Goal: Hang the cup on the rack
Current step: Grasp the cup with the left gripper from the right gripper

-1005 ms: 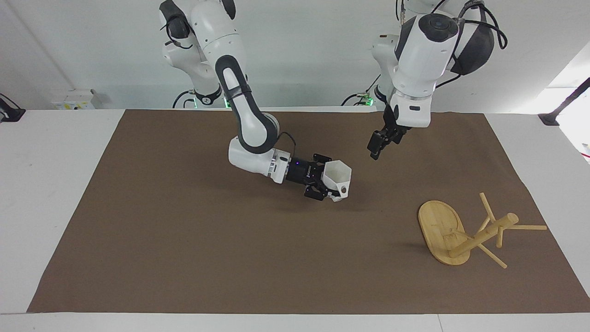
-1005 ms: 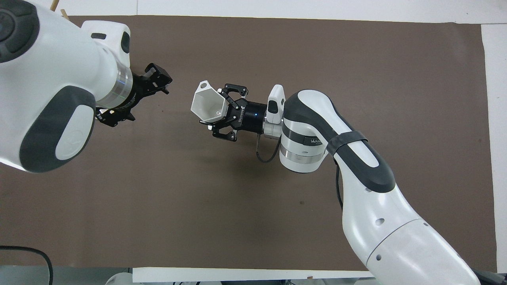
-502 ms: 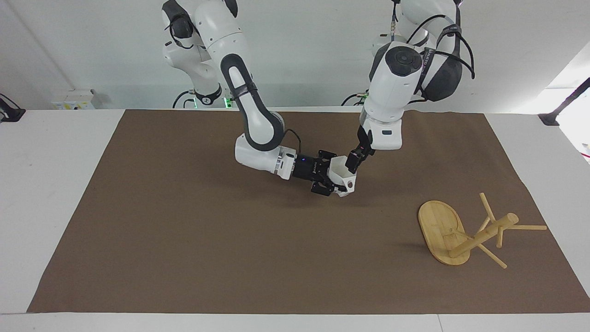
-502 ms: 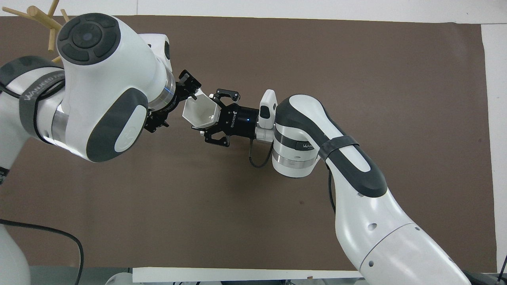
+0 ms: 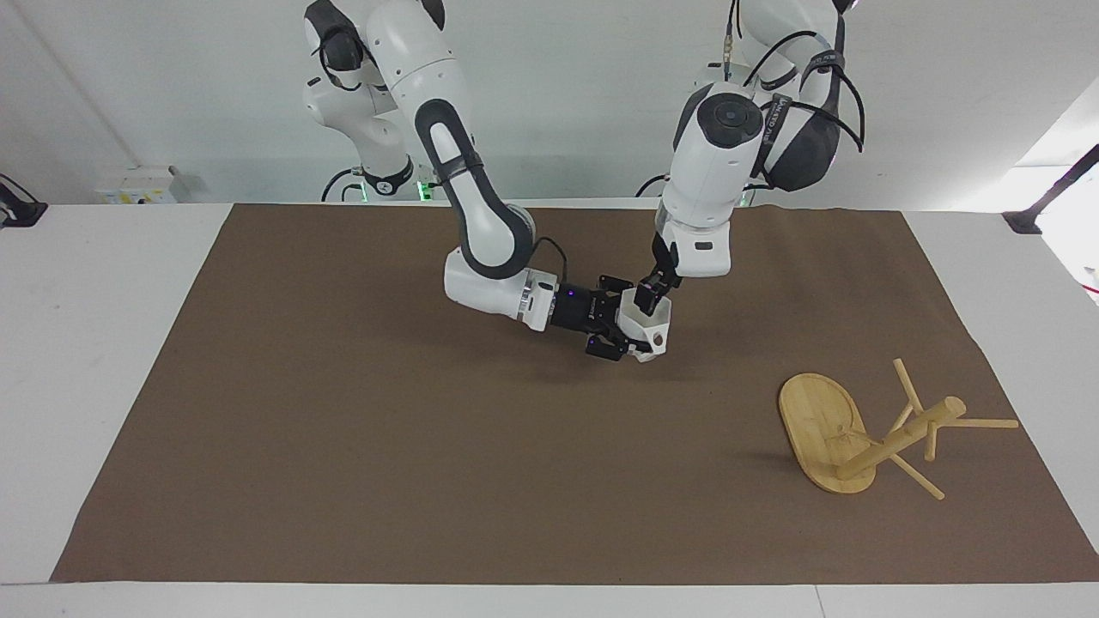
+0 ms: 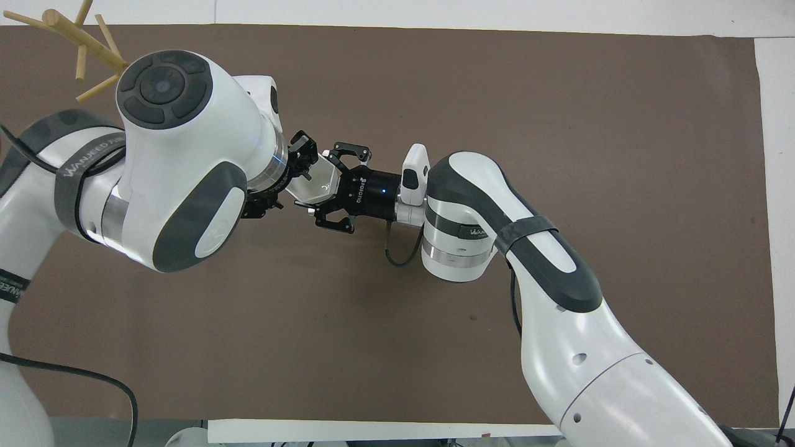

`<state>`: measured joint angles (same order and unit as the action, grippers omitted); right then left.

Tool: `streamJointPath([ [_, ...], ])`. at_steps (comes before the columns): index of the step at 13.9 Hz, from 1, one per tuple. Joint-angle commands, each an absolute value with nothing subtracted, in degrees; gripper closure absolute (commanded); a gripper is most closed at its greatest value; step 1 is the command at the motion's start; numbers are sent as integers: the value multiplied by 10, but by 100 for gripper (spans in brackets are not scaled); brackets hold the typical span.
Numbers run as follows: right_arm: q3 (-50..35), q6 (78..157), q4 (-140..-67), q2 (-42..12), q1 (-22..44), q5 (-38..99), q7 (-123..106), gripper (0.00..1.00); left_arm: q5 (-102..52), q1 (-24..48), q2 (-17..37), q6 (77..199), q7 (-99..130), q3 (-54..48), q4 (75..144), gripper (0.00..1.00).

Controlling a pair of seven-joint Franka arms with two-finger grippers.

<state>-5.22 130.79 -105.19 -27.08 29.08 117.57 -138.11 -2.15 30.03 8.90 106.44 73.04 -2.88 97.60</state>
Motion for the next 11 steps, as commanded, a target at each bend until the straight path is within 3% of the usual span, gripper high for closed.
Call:
streamJointPath([
  [1,-52,1317,-1053,-266,291,1191,-1396,84,-29,308,62,1100,724,-22,1024,100],
  [6,-52,1319,-1051,-266,291,1191,-1396,81,-29,306,59,1103,724,-22,1031,100],
  [9,-52,1358,-1052,-257,291,1191,-1381,43,-29,304,62,1122,726,-22,1029,100],
  [10,-52,1357,-1052,-256,290,1190,-1376,2,-29,303,62,1126,725,-21,1027,100],
  [11,-52,1354,-1052,-256,287,1190,-1374,1,-29,303,63,1130,724,-21,1026,100],
])
